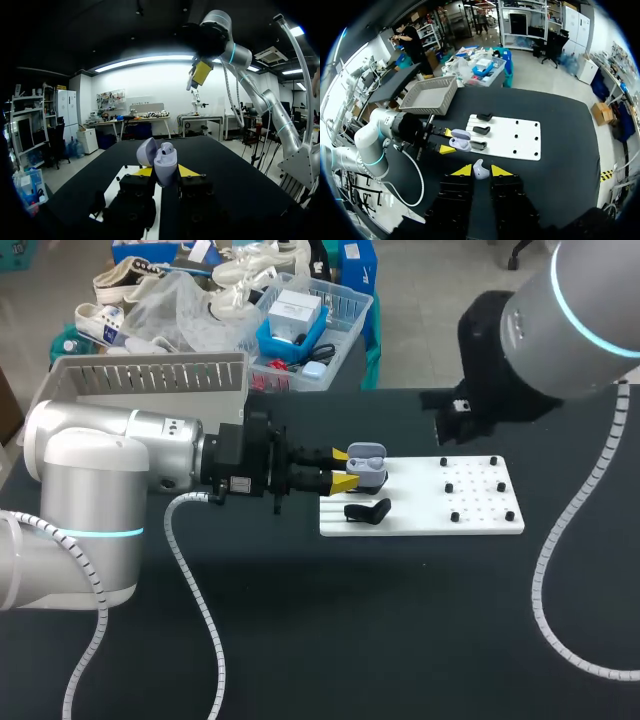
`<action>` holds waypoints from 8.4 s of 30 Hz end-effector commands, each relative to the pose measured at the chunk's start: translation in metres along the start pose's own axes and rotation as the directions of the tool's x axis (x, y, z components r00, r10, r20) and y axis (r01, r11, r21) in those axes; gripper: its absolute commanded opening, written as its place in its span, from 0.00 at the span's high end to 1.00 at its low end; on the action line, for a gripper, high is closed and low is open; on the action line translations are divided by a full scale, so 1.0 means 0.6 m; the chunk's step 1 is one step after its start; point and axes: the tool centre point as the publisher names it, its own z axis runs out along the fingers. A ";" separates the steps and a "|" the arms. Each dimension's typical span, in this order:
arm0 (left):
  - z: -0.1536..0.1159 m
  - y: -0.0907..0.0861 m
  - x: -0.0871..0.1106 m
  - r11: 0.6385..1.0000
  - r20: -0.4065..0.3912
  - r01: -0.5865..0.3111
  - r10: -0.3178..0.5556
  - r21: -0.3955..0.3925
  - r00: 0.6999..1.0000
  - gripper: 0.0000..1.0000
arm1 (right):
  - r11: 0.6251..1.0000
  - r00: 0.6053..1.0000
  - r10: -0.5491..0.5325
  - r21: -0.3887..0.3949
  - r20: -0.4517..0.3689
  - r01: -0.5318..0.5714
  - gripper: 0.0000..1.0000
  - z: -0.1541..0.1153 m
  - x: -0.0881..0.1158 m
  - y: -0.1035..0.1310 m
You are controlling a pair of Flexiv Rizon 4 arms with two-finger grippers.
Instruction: Pick up each earbud case from the left stands, insert the matching earbuds, close the lid, and place the case in the box.
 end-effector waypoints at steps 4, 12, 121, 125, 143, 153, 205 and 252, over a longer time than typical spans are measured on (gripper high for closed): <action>0.001 0.000 0.000 1.000 -0.001 -0.001 0.001 -0.003 1.000 1.00 | 0.999 0.993 -0.050 -0.017 -0.104 0.049 1.00 0.031 -0.031 0.045; 0.001 0.000 0.000 1.000 -0.001 -0.001 0.001 -0.003 1.000 1.00 | 0.996 0.980 -0.089 0.003 -0.179 0.091 1.00 0.065 -0.045 0.070; 0.001 0.000 0.000 1.000 -0.001 -0.001 0.001 -0.003 1.000 1.00 | 0.999 0.946 0.042 0.031 -0.320 -0.034 1.00 0.182 -0.029 0.100; 0.001 0.000 0.000 1.000 -0.001 -0.001 0.001 -0.003 1.000 1.00 | 0.999 0.947 0.035 0.026 -0.320 -0.029 1.00 0.184 -0.029 0.099; 0.001 0.000 0.000 1.000 -0.001 -0.001 0.001 -0.003 1.000 1.00 | 1.000 0.945 0.012 0.028 -0.328 -0.003 0.67 0.189 -0.030 0.100; 0.001 0.000 0.000 1.000 -0.001 -0.001 0.001 -0.003 1.000 1.00 | 1.000 0.951 -0.003 0.027 -0.308 0.011 0.60 0.169 -0.028 0.107; 0.001 0.000 0.000 1.000 -0.001 -0.001 0.001 -0.003 1.000 1.00 | 0.967 0.943 0.229 0.168 -0.240 -0.192 0.00 0.189 -0.048 -0.014; -0.216 0.116 -0.004 0.935 -0.014 0.133 -0.145 -0.329 0.989 1.00 | 0.906 0.903 0.416 0.133 -0.111 -0.401 0.00 0.181 -0.044 -0.085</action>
